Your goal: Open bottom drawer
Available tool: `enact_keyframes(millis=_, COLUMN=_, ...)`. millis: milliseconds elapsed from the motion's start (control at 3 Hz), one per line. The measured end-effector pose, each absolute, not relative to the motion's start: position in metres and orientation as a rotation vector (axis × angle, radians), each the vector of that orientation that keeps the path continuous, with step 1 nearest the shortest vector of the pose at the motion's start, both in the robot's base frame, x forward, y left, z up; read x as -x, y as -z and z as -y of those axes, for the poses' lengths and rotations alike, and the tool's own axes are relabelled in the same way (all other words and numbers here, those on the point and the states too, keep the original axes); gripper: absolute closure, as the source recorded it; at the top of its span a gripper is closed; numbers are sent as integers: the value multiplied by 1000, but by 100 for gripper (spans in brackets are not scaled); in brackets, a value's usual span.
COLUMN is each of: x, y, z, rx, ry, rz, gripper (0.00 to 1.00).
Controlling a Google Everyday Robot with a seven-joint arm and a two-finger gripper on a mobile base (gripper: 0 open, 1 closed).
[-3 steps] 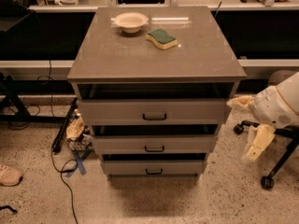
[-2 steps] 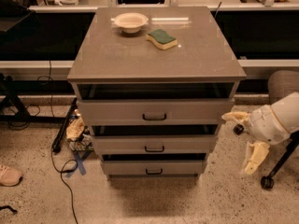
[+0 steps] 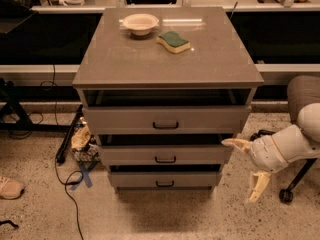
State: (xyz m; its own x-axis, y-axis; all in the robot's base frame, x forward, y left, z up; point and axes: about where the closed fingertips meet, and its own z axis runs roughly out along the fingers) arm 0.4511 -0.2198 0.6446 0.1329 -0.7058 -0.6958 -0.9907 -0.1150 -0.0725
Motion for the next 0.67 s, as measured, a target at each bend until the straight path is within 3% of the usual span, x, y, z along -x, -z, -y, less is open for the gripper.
enact_keyframes(millis=667, x=-452, y=-621, z=217, rx=1909, ry=-677, rz=-1618, gripper=0)
